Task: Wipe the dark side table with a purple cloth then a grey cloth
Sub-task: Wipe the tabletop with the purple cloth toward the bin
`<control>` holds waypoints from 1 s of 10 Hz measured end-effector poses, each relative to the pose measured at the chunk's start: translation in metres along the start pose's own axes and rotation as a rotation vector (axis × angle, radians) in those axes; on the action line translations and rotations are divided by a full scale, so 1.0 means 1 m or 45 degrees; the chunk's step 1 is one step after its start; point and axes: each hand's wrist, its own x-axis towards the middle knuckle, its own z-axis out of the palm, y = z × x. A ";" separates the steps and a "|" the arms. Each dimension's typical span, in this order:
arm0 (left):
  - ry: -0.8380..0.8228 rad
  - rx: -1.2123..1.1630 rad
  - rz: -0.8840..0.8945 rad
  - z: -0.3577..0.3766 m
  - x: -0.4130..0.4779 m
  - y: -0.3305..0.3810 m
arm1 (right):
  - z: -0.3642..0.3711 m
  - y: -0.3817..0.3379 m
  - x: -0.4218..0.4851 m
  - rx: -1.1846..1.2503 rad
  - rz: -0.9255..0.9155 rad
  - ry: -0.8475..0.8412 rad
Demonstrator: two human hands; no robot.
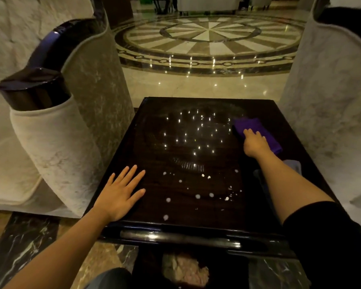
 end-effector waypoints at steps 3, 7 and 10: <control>0.009 -0.032 -0.001 0.000 -0.001 0.000 | 0.026 -0.059 -0.025 0.088 -0.400 -0.087; 0.030 -0.048 0.023 0.004 0.004 -0.004 | 0.027 -0.118 -0.054 0.125 -0.630 -0.391; 0.028 -0.075 0.041 0.004 0.005 -0.005 | 0.039 -0.141 -0.051 -0.014 -0.473 -0.296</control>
